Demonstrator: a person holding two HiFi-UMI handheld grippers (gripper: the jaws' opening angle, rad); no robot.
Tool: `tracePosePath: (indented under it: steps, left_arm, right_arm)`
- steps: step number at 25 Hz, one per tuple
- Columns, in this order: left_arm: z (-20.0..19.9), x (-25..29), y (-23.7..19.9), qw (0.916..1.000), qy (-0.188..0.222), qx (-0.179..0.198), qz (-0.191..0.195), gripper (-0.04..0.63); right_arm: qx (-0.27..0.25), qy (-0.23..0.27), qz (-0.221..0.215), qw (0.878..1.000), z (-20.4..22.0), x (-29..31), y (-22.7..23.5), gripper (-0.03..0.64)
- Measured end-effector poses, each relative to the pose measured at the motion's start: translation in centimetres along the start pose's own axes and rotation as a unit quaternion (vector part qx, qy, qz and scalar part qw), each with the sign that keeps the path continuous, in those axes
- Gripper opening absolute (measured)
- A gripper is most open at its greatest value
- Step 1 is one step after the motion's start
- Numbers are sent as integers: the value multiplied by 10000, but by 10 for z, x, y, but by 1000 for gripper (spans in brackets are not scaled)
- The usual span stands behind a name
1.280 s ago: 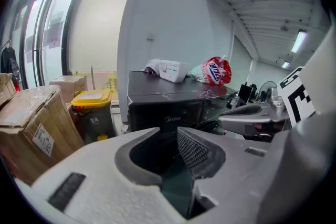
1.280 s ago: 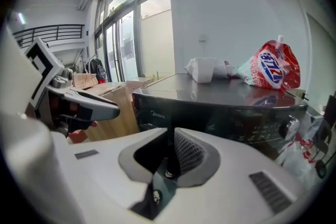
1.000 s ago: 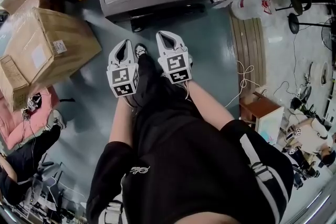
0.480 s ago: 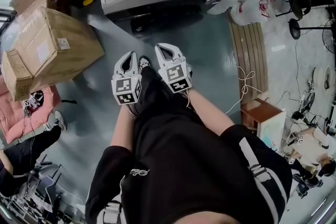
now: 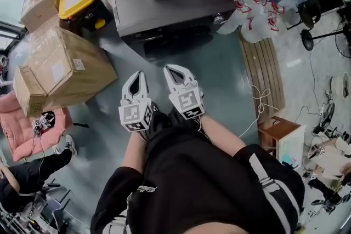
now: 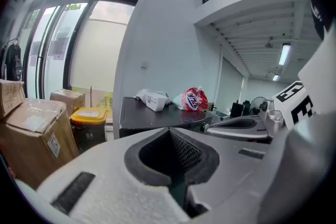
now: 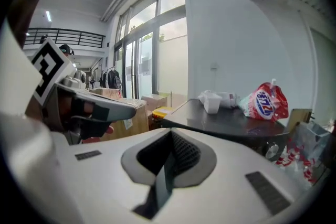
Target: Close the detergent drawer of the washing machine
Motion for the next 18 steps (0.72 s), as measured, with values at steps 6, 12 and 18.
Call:
tracePosePath:
  steps: [6,12,18]
  left_arm:
    - [-52,-19,-13,9983,529,242,79,6]
    - [-125,-56,-22,9883,1300,789,107,6]
    - [-173,-83,-15,9771,1760,1188,102,6]
  right_arm:
    - [-52,613,268,9977,-50,-1,-8,5]
    - [92,1305,536,9900,-116,-20,-17,5]
    - [172,1953,716,9780,-177,-48,-18,5]
Point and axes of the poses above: the fingertips, and each gripper's own axes: x forward along the fingers, y to its right, z out of its underside, the point moved 9 cm from there along -x, backward along the fingers, and after that the axes turned 15 degrees about z, right-handed, at the moved point
